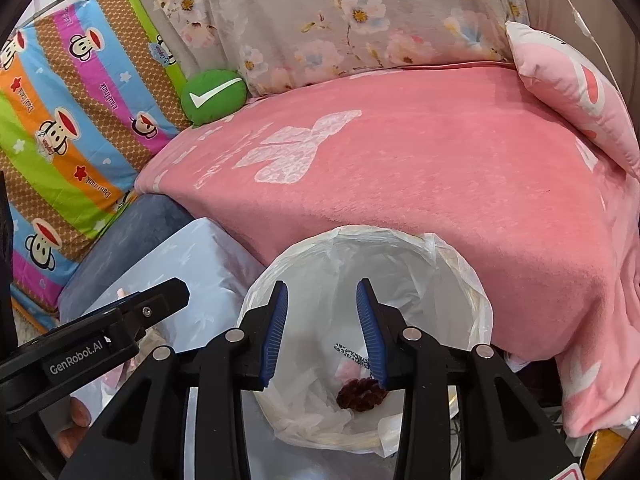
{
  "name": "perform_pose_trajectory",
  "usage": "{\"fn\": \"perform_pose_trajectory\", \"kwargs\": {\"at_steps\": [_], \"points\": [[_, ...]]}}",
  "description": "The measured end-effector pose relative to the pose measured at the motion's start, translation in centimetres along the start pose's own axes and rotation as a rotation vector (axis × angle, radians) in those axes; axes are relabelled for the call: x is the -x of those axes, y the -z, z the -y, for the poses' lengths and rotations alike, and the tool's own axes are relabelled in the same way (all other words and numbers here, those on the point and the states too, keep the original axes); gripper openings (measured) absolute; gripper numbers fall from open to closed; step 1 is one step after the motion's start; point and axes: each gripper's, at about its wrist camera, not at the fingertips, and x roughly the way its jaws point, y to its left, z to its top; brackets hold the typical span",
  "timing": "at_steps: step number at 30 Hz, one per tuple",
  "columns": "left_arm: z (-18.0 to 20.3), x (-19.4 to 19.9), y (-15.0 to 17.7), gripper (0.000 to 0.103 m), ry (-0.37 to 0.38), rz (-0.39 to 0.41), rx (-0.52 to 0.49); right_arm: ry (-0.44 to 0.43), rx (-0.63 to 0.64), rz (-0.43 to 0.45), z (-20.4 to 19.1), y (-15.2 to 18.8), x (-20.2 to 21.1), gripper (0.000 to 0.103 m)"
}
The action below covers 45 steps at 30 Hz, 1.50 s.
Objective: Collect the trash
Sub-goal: 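Open the right gripper to drop the leopard ribbon into the bin, then grasp the white glove with the left gripper while the right gripper grasps the lavender cap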
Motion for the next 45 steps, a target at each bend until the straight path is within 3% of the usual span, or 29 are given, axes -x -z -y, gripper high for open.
{"fn": "perform_pose_trajectory", "kwargs": {"at_steps": [14,19,31,45], "points": [[-3.2,1.4,1.2,0.059,-0.025,0.01,0.069,-0.031,0.054,-0.021,-3.2,1.4,0.6,0.038],[-5.4,2.1,2.1,0.066,-0.052,0.014,0.108,-0.052,0.083,-0.032,-5.1,2.2,0.7,0.038],[-12.7,3.9,5.4,0.068,-0.134,0.012,0.227,-0.108,0.164,-0.079,-10.5,4.5,0.4,0.038],[-21.9,3.9,10.7,0.068,-0.243,-0.06,0.385,-0.193,0.286,-0.155,-18.7,8.1,-1.7,0.041]]}}
